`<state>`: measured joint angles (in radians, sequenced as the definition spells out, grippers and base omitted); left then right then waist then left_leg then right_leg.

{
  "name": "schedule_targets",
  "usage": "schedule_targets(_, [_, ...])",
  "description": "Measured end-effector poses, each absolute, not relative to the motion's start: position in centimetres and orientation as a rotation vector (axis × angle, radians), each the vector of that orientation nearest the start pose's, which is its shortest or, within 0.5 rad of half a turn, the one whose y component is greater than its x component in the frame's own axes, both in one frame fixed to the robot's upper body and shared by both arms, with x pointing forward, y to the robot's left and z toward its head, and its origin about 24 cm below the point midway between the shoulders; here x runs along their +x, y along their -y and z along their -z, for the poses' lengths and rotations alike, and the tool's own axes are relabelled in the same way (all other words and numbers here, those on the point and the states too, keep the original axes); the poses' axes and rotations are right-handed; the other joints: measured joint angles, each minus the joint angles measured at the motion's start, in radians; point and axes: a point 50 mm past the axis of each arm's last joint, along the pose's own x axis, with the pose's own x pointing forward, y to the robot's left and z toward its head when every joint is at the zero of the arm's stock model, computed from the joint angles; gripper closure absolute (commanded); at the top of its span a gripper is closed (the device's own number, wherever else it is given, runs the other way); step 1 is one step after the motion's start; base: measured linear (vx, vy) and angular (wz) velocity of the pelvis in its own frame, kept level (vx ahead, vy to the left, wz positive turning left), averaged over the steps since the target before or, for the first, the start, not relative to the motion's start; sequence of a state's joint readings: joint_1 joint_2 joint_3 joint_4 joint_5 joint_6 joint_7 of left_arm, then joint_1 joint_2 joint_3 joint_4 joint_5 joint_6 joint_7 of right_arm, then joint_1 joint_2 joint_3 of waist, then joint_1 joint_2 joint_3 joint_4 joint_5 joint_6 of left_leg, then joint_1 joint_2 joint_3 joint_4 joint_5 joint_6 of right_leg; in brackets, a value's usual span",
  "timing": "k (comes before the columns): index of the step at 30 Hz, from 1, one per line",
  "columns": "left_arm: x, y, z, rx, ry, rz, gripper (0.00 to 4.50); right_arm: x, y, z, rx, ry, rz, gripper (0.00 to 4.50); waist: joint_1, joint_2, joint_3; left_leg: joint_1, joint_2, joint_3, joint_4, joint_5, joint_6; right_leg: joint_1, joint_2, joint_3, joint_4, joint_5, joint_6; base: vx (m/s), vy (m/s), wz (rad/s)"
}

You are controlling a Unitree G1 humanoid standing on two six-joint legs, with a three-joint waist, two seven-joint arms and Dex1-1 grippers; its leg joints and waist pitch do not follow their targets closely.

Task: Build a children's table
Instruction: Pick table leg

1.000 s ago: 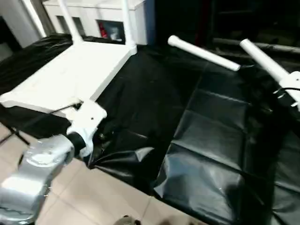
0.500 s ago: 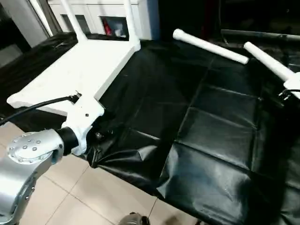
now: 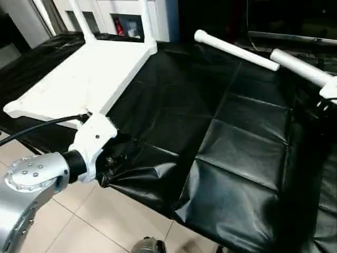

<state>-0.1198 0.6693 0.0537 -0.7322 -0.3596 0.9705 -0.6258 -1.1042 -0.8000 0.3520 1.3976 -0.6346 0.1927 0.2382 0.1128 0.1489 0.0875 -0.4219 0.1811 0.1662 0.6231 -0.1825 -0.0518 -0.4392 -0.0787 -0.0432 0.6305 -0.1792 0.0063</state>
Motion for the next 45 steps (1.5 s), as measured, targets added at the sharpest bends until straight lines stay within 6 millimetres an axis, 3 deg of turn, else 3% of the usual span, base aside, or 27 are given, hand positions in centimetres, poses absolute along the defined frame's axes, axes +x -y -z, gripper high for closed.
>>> schedule_targets(10, [21.7,-17.5,-15.4,0.373,-0.317,0.769,2.37,35.0,37.6,-16.5,-1.257,-0.798,0.252,2.61,-0.001,0.004,0.007,0.000,0.000,0.000,0.000,0.000,0.000,0.000,0.000,0.000,0.000,0.000,0.000,0.000,0.000,0.00])
schedule_targets(16, [21.8,-17.5,-15.4,0.374,-0.313,0.766,2.37,35.6,37.0,-17.5,-1.257,-0.755,0.225,2.61,0.000,0.004,0.007,0.000,0.000,0.000,0.000,0.000,0.000,0.000,0.000,0.000,0.000,0.000,0.000,0.000,0.000,0.00])
schedule_targets(45, [22.6,-17.0,-15.2,0.378,-0.287,0.786,2.37,36.5,35.6,-17.2,-1.340,-0.672,0.065,2.61,0.000,0.010,0.004,0.000,0.000,0.000,0.003,0.000,0.000,0.001,0.000,0.000,0.001,0.000,-0.001,0.000,0.000,0.00])
